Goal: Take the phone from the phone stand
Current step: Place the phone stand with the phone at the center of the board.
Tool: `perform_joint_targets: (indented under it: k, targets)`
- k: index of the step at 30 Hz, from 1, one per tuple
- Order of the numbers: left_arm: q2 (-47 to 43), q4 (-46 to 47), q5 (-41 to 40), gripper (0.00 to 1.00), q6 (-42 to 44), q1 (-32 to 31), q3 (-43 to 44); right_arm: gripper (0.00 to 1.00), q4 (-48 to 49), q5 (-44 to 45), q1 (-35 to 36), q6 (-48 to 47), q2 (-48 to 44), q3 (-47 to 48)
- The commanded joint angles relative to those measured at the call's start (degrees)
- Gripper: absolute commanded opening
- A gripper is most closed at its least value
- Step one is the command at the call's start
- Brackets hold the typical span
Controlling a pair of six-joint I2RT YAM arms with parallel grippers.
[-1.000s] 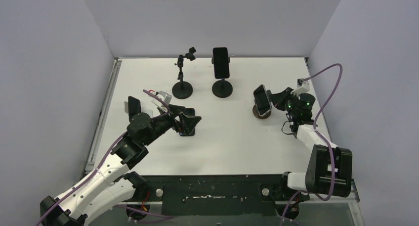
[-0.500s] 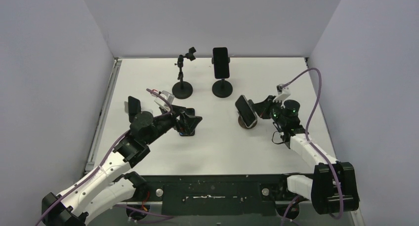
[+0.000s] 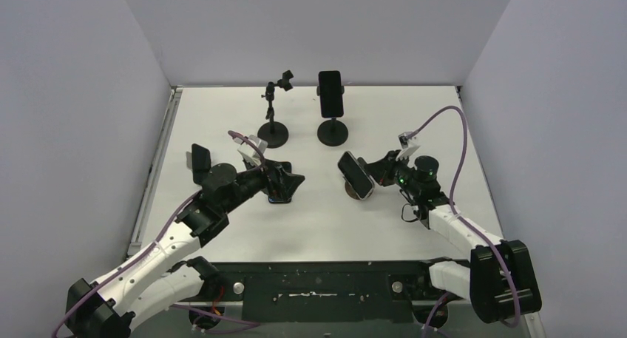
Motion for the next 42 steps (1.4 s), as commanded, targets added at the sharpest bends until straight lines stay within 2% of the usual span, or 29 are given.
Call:
perform_joint_targets:
  k: [1, 6, 11, 12, 14, 16, 20, 25, 29, 33, 36, 39, 41, 42]
  targets:
    - [0.6, 2.5, 0.4, 0.97, 1.1, 0.3, -0.5, 0.0, 11.0, -4.1, 1.6, 1.7, -0.6, -1.2]
    - [2.5, 2.5, -3.9, 0.97, -4.7, 0.2, -0.5, 0.0, 11.3, -3.6, 2.2, 1.6, -1.3, -2.8]
    - [4.5, 4.2, -8.3, 0.97, -17.6, -0.3, -0.4, 0.0, 6.6, -0.2, 2.6, -0.2, -3.5, -3.0]
    - [4.9, 3.8, -10.3, 0.97, -21.3, -0.4, -0.3, 0.03, 6.0, 0.3, 2.7, -0.4, -3.7, -3.0]
    - [6.4, 1.2, -14.6, 0.97, -28.6, -0.4, 0.6, 0.15, 5.6, 0.8, 2.7, -0.4, -3.9, -3.1]
    - [8.6, -1.3, -16.0, 0.96, -32.2, -0.3, 2.1, 0.26, 5.1, 1.3, 2.8, -0.5, -4.2, -3.0]
    - [13.0, -4.8, -16.2, 0.95, -36.0, -0.6, 4.0, 0.42, 3.7, 2.4, 2.9, -0.6, -5.4, -2.7]
    - [12.8, -7.9, -18.7, 0.95, -36.6, -0.9, 4.6, 0.61, 1.8, 3.5, 3.1, -0.6, -6.1, -1.8]
    - [11.8, -11.3, -21.5, 0.97, -35.8, -1.3, 6.2, 0.69, -1.2, 6.6, 3.1, 0.5, -7.6, -0.6]
    - [14.0, -19.2, -23.2, 0.97, -33.8, -2.4, 11.8, 0.76, -8.6, 17.6, 3.1, 2.9, -12.0, 1.5]
    - [16.6, -25.7, -29.7, 0.97, -36.7, -5.8, 15.9, 0.88, -11.5, 22.2, 3.1, 4.6, -15.3, 3.0]
    - [20.2, -29.4, -36.3, 0.97, -37.0, -9.0, 18.7, 0.92, -15.1, 26.7, 3.1, 7.2, -17.2, 5.4]
    - [21.8, -32.2, -40.2, 0.97, -39.6, -9.4, 19.3, 0.94, -17.8, 29.4, 3.0, 10.4, -17.7, 6.9]
    - [22.0, -33.3, -41.9, 0.97, -42.0, -9.2, 19.0, 0.98, -19.4, 30.7, 2.9, 12.4, -17.8, 7.8]
